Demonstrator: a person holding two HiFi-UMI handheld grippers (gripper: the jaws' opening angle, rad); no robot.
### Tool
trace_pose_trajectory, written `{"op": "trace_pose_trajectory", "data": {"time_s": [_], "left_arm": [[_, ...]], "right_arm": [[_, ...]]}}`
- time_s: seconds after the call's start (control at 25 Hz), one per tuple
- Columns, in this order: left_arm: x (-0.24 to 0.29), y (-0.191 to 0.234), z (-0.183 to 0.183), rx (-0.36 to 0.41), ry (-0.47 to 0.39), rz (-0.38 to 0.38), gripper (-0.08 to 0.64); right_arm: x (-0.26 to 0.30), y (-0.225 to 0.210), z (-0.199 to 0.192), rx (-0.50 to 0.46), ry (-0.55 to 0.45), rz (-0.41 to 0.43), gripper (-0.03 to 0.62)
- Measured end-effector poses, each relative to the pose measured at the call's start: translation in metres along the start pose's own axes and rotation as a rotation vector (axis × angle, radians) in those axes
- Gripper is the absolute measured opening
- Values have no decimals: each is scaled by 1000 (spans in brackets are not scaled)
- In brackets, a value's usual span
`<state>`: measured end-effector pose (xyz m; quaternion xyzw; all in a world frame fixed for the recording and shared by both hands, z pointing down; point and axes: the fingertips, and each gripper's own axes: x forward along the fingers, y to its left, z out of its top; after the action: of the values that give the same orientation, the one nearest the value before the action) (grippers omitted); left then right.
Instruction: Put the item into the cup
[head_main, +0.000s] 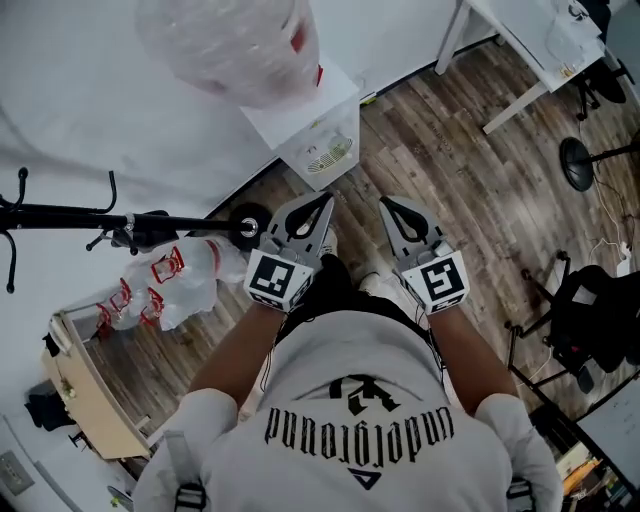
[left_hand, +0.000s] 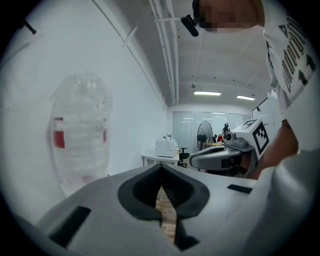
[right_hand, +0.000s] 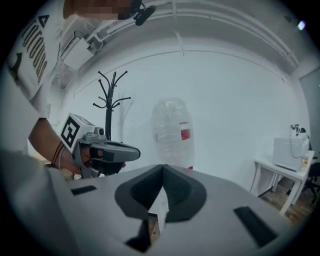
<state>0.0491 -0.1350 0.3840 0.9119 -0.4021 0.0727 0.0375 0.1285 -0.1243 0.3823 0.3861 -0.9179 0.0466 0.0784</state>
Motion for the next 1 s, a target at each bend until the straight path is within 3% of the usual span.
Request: {"op": "trace_pose_trajectory", "data": {"time_s": [0.4, 0.76, 1.0], "left_arm": [[-49, -47, 51, 97, -66, 10, 8], [-84, -65, 77, 40, -49, 18, 8], [-104, -67, 88, 71, -77, -47, 8]], "right_arm": [[-61, 26, 45, -76, -91, 16, 6], [-82, 56, 72, -84, -123, 38, 5], [-86, 92, 76, -77, -118, 13, 5]]}}
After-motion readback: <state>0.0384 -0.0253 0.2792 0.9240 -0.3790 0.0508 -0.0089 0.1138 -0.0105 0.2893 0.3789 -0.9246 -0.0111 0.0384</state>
